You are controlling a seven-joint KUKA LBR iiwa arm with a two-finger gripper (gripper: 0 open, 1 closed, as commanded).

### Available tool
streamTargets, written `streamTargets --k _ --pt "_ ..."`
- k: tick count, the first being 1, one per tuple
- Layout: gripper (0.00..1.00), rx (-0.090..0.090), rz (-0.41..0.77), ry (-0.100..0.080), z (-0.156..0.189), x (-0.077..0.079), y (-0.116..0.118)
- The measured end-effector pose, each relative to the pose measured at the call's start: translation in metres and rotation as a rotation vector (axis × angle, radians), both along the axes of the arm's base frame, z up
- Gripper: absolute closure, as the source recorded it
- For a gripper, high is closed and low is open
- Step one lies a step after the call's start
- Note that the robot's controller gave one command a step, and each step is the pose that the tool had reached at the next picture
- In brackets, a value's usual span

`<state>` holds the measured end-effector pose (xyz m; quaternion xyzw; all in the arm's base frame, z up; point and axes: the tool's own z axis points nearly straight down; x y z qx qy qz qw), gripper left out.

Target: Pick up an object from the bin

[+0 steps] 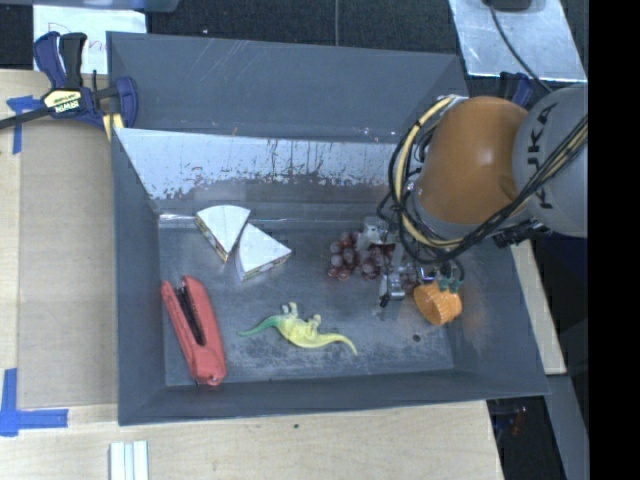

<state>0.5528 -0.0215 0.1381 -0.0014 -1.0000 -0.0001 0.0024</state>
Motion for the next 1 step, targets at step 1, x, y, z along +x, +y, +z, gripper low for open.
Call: streamTargets --k 1 --pt "0.00 0.000 0.000 -0.008 0.0046 0.0019 -0.0001"
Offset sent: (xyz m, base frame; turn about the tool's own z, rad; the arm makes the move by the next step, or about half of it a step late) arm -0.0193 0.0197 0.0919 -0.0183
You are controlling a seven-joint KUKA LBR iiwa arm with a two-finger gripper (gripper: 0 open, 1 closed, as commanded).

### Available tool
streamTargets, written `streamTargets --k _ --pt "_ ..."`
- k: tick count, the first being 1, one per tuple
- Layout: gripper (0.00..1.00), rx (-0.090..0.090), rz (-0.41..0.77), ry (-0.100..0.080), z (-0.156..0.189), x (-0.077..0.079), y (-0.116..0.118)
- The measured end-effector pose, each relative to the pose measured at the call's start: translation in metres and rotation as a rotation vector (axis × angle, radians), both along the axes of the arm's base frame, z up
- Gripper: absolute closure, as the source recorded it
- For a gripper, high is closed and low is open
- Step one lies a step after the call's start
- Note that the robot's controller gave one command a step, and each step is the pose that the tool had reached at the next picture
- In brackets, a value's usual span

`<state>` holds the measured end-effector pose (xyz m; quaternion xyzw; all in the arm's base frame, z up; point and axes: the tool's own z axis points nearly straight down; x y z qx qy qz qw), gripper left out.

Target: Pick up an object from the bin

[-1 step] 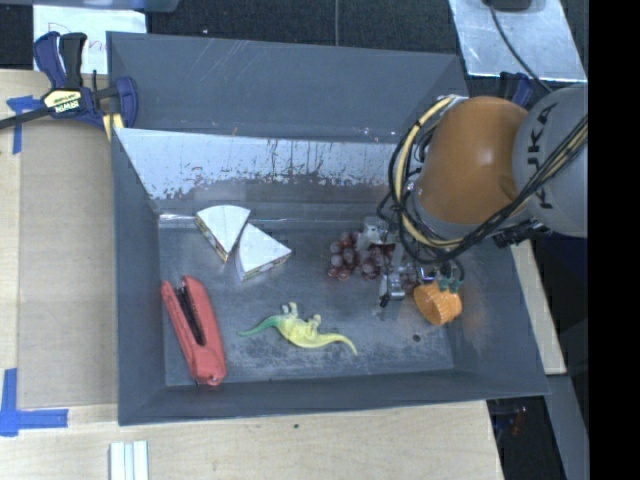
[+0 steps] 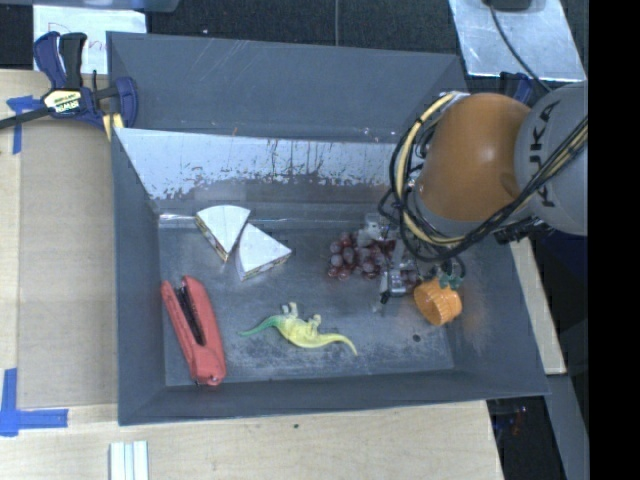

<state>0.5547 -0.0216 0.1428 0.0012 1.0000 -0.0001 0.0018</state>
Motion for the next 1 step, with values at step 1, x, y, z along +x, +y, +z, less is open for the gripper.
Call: streamTargets --k 1 --pt "0.00 0.000 0.012 0.006 0.0553 -0.0150 0.0125"
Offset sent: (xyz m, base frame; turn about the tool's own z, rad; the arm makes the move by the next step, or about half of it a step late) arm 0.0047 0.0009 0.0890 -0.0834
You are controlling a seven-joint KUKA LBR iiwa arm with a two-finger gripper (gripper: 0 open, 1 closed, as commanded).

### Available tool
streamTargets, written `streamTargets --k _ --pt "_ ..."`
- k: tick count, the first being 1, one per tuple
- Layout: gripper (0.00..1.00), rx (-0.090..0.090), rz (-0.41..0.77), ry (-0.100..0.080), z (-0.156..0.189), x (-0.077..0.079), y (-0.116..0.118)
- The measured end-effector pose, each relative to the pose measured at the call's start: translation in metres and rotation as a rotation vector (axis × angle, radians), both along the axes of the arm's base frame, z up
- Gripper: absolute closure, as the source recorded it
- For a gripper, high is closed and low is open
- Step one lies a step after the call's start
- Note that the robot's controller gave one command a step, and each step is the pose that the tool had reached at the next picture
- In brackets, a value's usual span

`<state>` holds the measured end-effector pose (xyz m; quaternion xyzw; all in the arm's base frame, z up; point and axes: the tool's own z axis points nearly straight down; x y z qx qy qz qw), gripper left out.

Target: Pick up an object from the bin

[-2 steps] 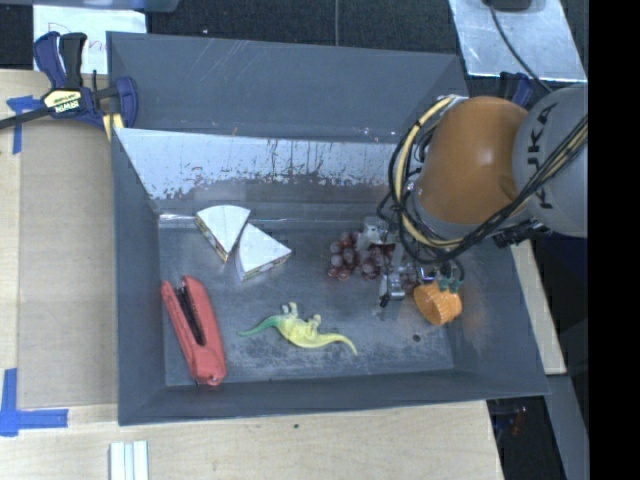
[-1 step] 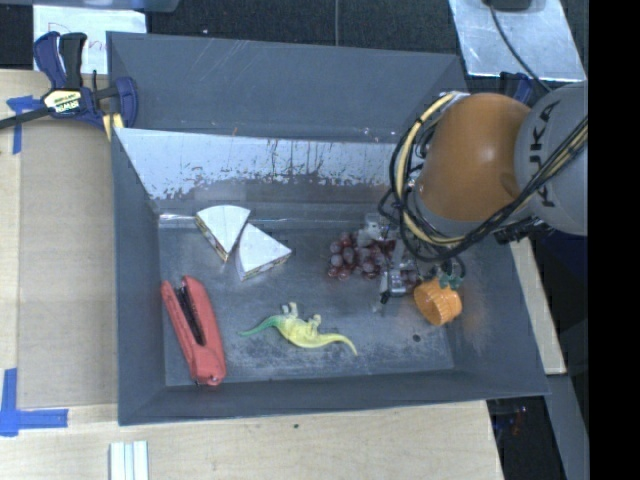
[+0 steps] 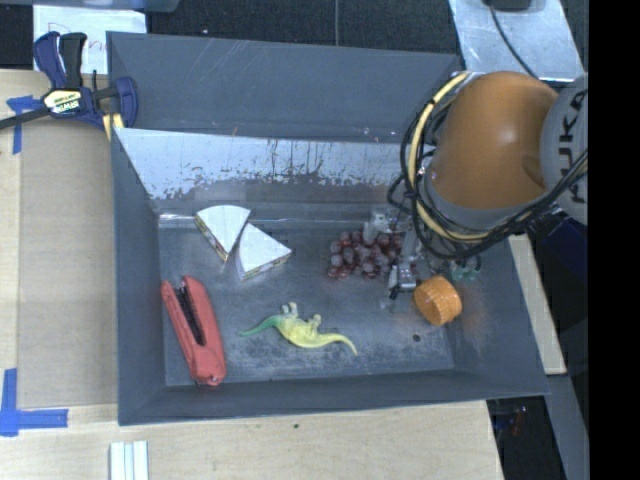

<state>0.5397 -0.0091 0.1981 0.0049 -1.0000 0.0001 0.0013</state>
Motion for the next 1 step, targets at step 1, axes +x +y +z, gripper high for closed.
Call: streamTargets --k 1 --pt "0.00 -0.001 0.070 -0.010 0.0363 0.0227 -0.0130"
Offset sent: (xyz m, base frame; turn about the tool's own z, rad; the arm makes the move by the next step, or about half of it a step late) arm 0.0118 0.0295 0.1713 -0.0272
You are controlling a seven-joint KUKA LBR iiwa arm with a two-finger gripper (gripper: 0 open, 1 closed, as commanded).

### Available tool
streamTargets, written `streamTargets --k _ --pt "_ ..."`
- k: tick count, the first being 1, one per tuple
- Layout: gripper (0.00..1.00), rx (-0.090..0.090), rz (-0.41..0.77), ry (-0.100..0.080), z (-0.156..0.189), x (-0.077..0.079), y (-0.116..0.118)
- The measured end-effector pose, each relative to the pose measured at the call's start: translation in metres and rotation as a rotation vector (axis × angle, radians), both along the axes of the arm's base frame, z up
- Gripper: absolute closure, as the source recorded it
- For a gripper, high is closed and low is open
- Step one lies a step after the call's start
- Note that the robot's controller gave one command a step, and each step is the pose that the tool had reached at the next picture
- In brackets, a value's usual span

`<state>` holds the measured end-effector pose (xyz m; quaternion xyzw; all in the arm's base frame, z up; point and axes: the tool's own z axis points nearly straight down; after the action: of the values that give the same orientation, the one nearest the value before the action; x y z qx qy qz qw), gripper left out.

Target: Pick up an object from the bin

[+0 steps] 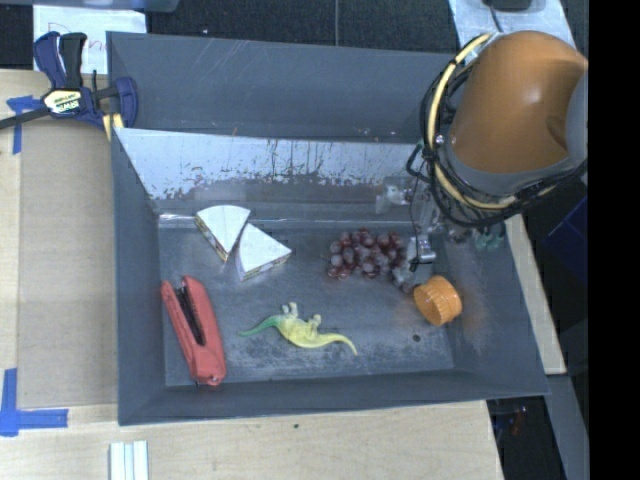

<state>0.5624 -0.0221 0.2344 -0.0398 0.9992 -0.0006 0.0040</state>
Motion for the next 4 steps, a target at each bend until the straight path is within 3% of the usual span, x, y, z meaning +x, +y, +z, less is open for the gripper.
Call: streamTargets --k 1,2,3,4 --pt "0.00 0.001 -0.020 0.007 0.058 -0.006 0.020" --pt "0.00 0.001 -0.062 0.000 0.012 -0.007 0.056" --pt "0.00 0.002 -0.111 -0.007 0.012 0.036 0.095" --pt "0.00 0.002 -0.071 -0.005 -0.011 0.029 0.094"
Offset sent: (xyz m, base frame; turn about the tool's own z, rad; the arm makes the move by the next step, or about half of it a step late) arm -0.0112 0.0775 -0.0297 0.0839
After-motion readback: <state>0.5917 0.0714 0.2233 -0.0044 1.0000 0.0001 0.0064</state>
